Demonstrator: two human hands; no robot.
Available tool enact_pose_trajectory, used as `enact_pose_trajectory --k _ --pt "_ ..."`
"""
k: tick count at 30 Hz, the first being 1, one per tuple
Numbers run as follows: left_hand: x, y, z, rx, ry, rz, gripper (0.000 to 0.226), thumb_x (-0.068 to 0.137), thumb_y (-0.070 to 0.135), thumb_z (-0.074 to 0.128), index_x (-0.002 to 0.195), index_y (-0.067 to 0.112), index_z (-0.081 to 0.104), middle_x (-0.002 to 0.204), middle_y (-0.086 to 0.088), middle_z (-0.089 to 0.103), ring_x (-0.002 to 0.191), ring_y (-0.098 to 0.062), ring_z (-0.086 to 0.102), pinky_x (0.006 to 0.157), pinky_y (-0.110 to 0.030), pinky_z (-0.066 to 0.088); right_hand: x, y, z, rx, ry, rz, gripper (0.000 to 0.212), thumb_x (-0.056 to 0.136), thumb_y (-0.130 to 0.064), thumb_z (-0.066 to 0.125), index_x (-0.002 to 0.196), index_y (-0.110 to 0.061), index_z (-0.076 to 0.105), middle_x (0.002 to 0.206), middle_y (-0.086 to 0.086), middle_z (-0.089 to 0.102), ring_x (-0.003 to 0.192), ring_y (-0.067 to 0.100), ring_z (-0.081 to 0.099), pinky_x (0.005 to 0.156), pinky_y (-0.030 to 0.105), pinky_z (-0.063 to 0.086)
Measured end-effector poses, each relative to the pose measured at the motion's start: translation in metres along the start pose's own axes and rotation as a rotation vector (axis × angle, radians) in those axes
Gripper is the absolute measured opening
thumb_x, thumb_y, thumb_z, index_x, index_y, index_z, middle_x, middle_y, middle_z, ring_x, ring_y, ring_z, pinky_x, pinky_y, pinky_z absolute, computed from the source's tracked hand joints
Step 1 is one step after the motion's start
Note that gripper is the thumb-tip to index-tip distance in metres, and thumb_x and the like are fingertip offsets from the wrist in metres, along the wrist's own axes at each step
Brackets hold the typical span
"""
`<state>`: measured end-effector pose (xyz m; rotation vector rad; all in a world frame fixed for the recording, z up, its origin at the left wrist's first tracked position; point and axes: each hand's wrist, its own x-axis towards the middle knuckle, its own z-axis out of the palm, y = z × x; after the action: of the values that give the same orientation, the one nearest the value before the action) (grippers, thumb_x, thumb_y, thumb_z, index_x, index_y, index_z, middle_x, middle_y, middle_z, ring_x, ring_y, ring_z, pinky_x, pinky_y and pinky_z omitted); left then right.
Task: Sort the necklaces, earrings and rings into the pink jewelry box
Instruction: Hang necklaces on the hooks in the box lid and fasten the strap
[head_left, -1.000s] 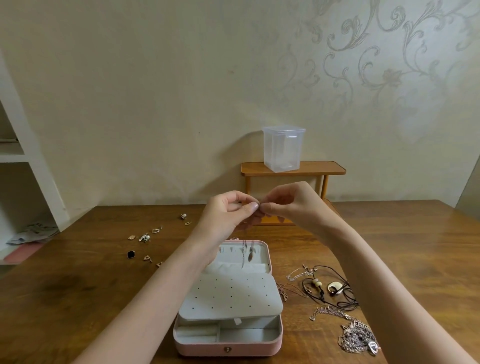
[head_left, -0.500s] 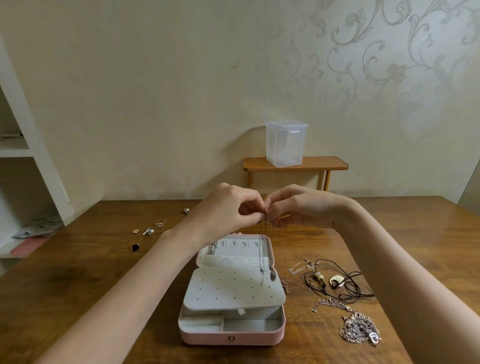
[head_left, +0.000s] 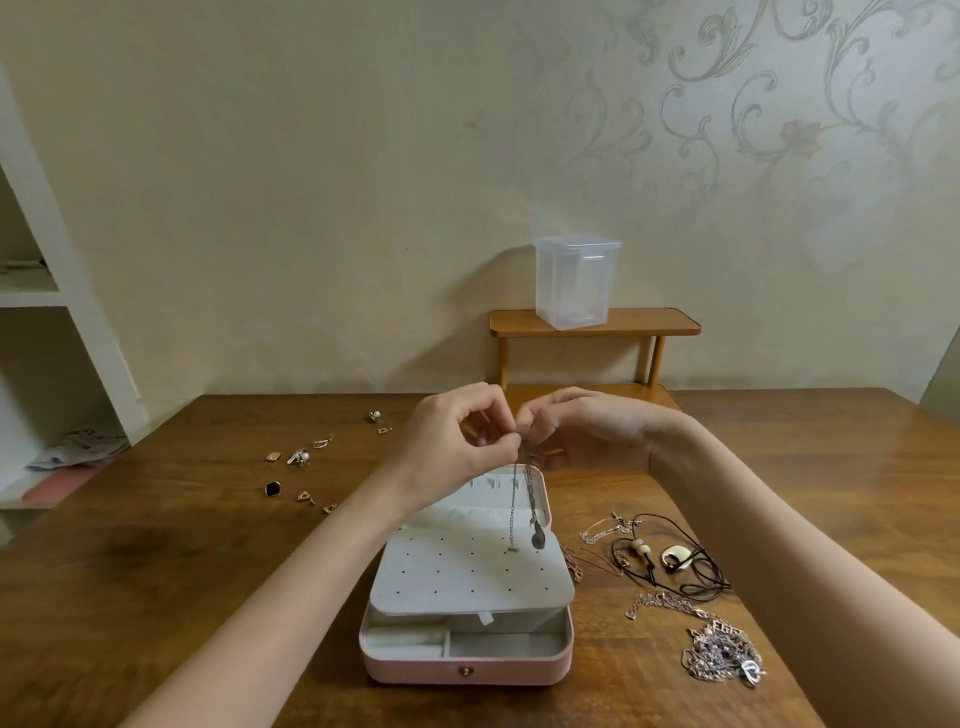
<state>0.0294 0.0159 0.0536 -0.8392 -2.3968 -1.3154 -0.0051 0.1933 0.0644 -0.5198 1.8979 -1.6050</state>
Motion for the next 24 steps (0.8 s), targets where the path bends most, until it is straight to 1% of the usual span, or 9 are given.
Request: enact_pose_trajectory --k 2,4,7,8,10,14,18,20,24 --pt "-0.002 -0.002 0.007 -0.131 0.081 -0.093 0.014 0.078 0.006 0.068 0.068 0.013 0.061 0.061 0.01 0.057 0.057 -0.005 0.051 0.055 -0.017 0.045 0.001 0.004 0.004 0.094 0.082 -0.026 0.005 0.065 -0.009 0.052 0.069 -0.009 0.055 0.073 0.004 0.051 0.068 0.012 0.049 0.068 0.023 0.041" --pt "-0.004 -0.004 0.018 -0.337 0.167 -0.279 0.017 0.081 0.006 0.065 0.066 0.014 0.06 0.06 0.004 0.054 0.056 -0.007 0.05 0.055 -0.02 0.046 0.001 0.008 0.009 0.108 0.156 -0.063 0.002 0.069 -0.011 0.055 0.07 -0.009 0.055 0.07 0.003 0.051 0.067 0.011 0.048 0.067 0.023 0.04" --pt "-0.005 -0.004 0.038 -0.715 0.257 -0.648 0.022 0.085 0.01 0.06 0.065 0.018 0.059 0.068 -0.002 0.054 0.067 -0.014 0.049 0.061 -0.025 0.044 0.005 0.014 0.018 -0.063 0.385 -0.107 0.017 0.085 -0.012 0.056 0.068 -0.009 0.055 0.073 0.006 0.05 0.07 0.013 0.045 0.067 0.023 0.039" --pt "-0.005 -0.004 0.041 -0.764 0.26 -0.72 0.018 0.086 0.012 0.059 0.068 0.017 0.059 0.072 -0.002 0.056 0.071 -0.015 0.05 0.064 -0.026 0.044 0.006 0.015 0.022 -0.119 0.47 -0.121 0.019 0.086 -0.013 0.056 0.067 -0.009 0.056 0.073 0.007 0.051 0.069 0.012 0.046 0.064 0.021 0.039" --pt "-0.002 -0.003 0.042 -0.661 0.228 -0.719 0.016 0.087 0.015 0.059 0.072 0.017 0.06 0.073 -0.001 0.058 0.072 -0.013 0.053 0.066 -0.026 0.045 0.008 0.015 0.026 -0.17 0.572 -0.155 0.018 0.084 -0.014 0.059 0.067 -0.009 0.057 0.069 0.005 0.054 0.064 0.011 0.047 0.058 0.019 0.039" --pt "0.002 0.0 0.037 -0.431 0.223 -0.55 0.017 0.088 0.016 0.056 0.072 0.018 0.057 0.07 0.001 0.053 0.07 -0.012 0.05 0.056 -0.021 0.043 0.009 0.014 0.029 -0.148 0.69 -0.225 0.015 0.08 -0.006 0.063 0.069 -0.007 0.054 0.062 0.003 0.054 0.057 0.009 0.048 0.053 0.017 0.041" --pt "0.007 0.0 0.037 -0.656 0.267 -0.631 0.023 0.09 0.018 0.054 0.068 0.022 0.059 0.071 0.001 0.057 0.069 -0.01 0.05 0.051 -0.018 0.042 0.005 0.012 0.028 0.151 0.553 -0.25 0.014 0.082 0.001 0.06 0.081 -0.009 0.051 0.074 0.011 0.054 0.064 0.014 0.05 0.059 0.021 0.044" --pt "0.008 -0.001 0.037 -0.727 0.282 -0.667 0.022 0.09 0.019 0.054 0.069 0.02 0.061 0.069 0.002 0.059 0.068 -0.01 0.052 0.052 -0.018 0.041 0.004 0.013 0.027 0.143 0.504 -0.226 0.016 0.082 0.002 0.06 0.086 -0.01 0.05 0.076 0.011 0.055 0.068 0.017 0.05 0.063 0.024 0.044" --pt "0.007 -0.005 0.037 -0.511 0.282 -0.55 0.017 0.087 0.018 0.057 0.072 0.018 0.064 0.071 -0.001 0.061 0.07 -0.014 0.055 0.058 -0.022 0.044 0.003 0.01 0.027 0.0 0.473 -0.179 0.014 0.083 0.002 0.059 0.086 -0.009 0.052 0.07 0.006 0.055 0.065 0.014 0.048 0.063 0.024 0.042"
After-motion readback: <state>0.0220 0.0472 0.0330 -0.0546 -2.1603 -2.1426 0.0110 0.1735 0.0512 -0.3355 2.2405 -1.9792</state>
